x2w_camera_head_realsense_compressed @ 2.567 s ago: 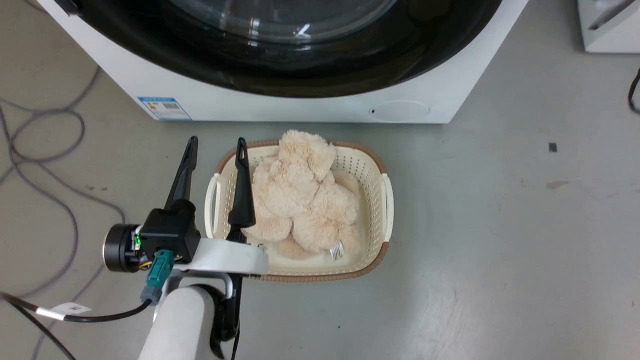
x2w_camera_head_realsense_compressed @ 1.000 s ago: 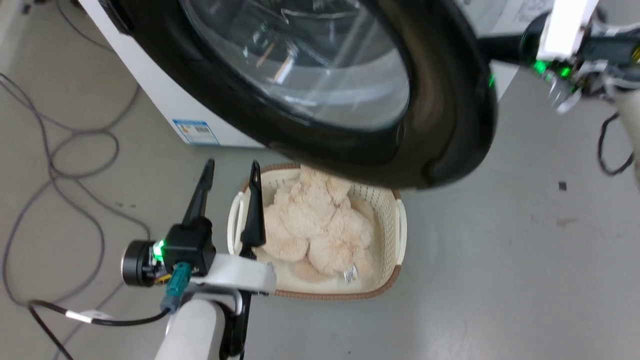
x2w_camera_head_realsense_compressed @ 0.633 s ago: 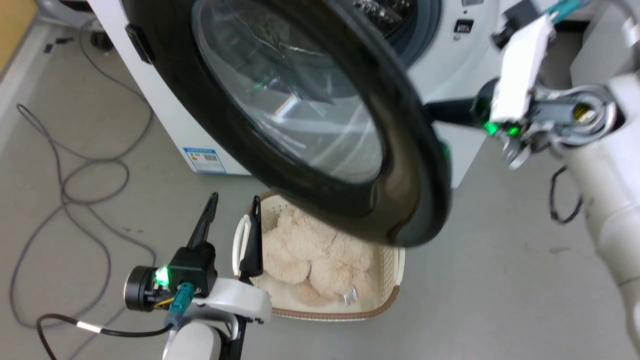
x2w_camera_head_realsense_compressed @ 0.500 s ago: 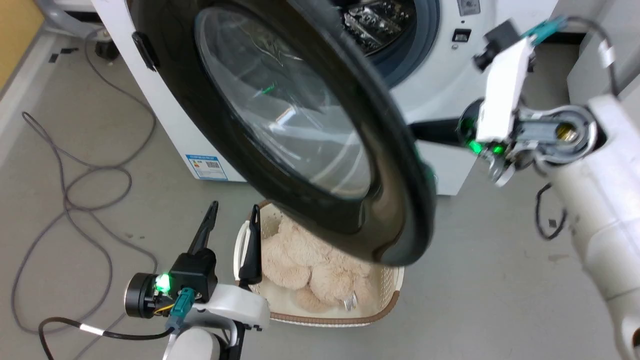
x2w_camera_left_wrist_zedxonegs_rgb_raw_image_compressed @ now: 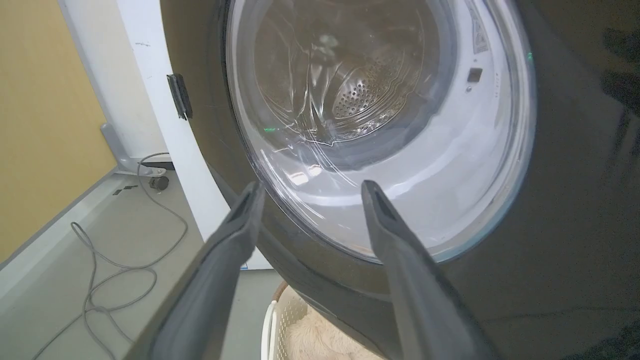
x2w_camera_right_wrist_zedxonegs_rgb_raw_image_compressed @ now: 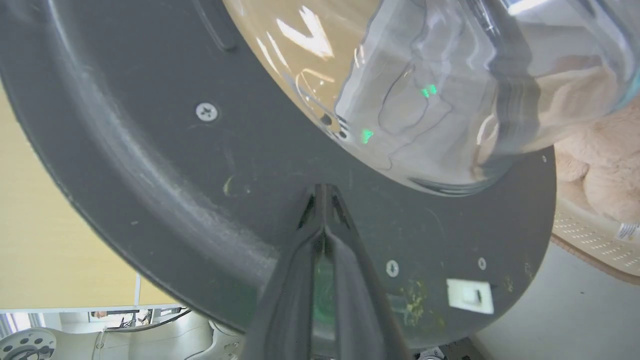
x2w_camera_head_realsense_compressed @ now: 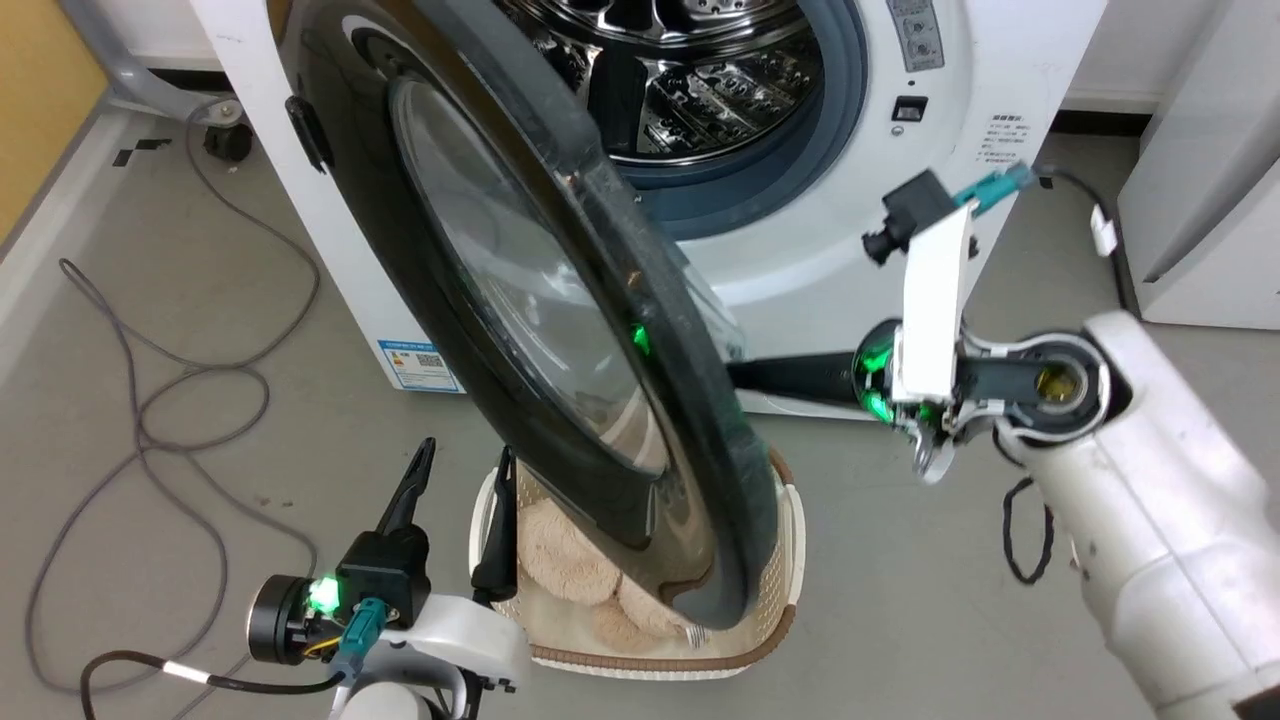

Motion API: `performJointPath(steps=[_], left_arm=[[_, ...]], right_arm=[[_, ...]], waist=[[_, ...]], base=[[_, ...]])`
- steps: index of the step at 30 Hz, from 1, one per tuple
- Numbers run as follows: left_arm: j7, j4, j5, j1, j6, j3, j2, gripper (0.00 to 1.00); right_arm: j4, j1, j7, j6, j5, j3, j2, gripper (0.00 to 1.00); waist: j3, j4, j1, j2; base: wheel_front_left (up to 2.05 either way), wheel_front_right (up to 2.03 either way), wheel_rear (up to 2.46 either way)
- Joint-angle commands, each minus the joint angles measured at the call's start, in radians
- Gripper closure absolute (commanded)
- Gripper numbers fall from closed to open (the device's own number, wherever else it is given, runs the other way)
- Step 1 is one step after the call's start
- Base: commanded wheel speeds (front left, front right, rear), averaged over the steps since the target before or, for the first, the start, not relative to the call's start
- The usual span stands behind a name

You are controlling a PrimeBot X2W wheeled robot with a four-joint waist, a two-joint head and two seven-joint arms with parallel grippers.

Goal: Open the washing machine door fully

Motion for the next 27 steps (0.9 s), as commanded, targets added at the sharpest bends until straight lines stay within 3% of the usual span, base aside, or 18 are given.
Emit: performJointPath(steps=[1,12,16,17,18,19,27], left_arm=[[-0.005,0.003,0.004,0.012,-0.002,0.001,0.003,0.00],[-0.005,0.020,-0.001,0.024,-0.015,-0.005,0.002,0.00],[-0.005,0.024,-0.003,0.029,-0.019,-0.005,0.002,0.00],[-0.005,0.024,-0.004,0.030,-0.020,-0.005,0.001,0.00],[-0.005,0.025,-0.004,0.031,-0.021,-0.004,0.001,0.00],[-0.005,0.027,-0.005,0.032,-0.024,-0.005,0.001,0.00],[-0.005,0.045,-0.011,0.048,-0.042,-0.002,0.001,0.00]], right_arm=[[-0.011,0.028,-0.002,0.000,0.010,0.000,0.004,1.00],[-0.114,0.154,-0.036,0.000,0.021,0.013,0.037,1.00],[-0.151,0.192,-0.101,0.000,0.008,-0.006,0.044,1.00],[-0.161,0.202,-0.138,0.000,-0.003,-0.018,0.044,0.70],[-0.175,0.215,-0.172,0.000,-0.014,-0.028,0.044,0.15],[-0.189,0.232,-0.216,0.000,-0.027,-0.042,0.042,0.00],[-0.254,0.439,-0.641,0.000,-0.170,-0.170,0.023,0.00]], waist=[[-0.004,0.001,0.0001,0.0000],[-0.032,0.011,0.0001,0.0000],[-0.040,0.012,0.0001,0.0000],[-0.042,0.011,0.0001,0.0000],[-0.044,0.011,0.0001,0.0000],[-0.048,0.011,0.0001,0.0000],[-0.086,0.011,0.0001,0.0000]], base=[[0.00,0.00,0.00],[0.00,0.00,0.00],[0.00,0.00,0.00],[0.00,0.00,0.00],[0.00,0.00,0.00],[0.00,0.00,0.00],[0.00,0.00,0.00]])
